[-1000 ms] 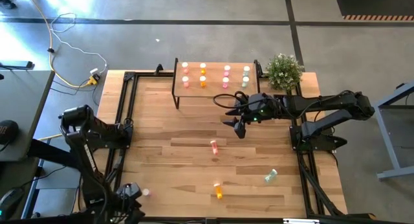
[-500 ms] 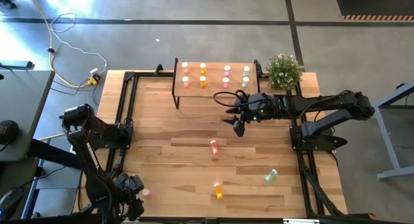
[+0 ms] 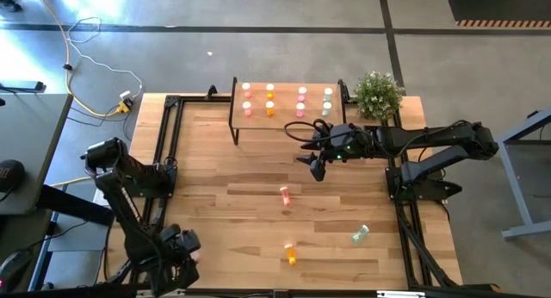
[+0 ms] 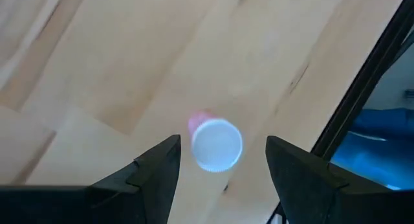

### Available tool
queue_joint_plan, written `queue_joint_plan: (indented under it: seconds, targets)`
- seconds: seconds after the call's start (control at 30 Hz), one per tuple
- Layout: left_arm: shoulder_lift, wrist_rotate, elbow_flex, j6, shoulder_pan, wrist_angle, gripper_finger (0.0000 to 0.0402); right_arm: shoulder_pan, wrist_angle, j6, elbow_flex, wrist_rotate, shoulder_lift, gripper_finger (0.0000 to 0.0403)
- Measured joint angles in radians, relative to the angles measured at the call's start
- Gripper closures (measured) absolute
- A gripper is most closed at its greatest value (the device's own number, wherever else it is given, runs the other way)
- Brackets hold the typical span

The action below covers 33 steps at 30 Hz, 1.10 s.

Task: Pick and place medicine bottles onto shelf by color
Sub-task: Put the purple pill bottle on the shelf aligned with the other purple pill bottles

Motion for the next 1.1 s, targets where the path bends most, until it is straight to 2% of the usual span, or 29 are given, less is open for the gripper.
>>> queue_joint_plan:
  seconds: [0.43, 1.1]
  targets:
    - [0.000, 0.067, 0.000, 0.065, 0.059, 0.000, 0.0191, 0.000, 0.000, -0.015, 0.000, 0.000, 0.000, 0.0201]
    - [0.000, 0.081, 0.000, 0.143, 0.086, 0.001, 0.0287, 0.000, 0.000, -0.015, 0.000, -0.001, 0.000, 0.0201]
